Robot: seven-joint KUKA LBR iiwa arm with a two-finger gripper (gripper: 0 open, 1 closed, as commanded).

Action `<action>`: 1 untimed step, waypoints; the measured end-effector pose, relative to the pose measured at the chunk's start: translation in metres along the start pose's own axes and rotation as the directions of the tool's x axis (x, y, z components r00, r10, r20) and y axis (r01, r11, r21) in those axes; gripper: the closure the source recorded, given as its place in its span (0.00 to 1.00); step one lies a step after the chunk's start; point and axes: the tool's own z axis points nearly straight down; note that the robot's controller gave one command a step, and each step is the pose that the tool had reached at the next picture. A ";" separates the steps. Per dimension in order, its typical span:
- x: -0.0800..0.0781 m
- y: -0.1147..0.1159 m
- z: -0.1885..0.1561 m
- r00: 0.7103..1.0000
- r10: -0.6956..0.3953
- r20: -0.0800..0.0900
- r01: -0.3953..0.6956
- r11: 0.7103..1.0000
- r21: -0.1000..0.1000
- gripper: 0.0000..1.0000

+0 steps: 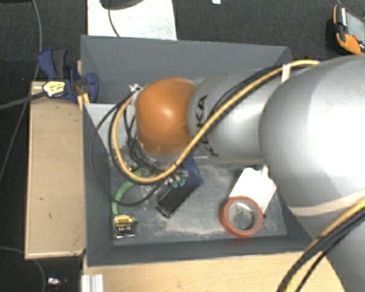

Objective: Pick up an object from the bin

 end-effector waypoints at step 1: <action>-0.013 0.013 0.007 0.887 -0.461 0.023 0.461 0.887 0.015 0.00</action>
Offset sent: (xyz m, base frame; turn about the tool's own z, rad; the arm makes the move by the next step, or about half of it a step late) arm 0.0006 0.0008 0.0002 -0.0256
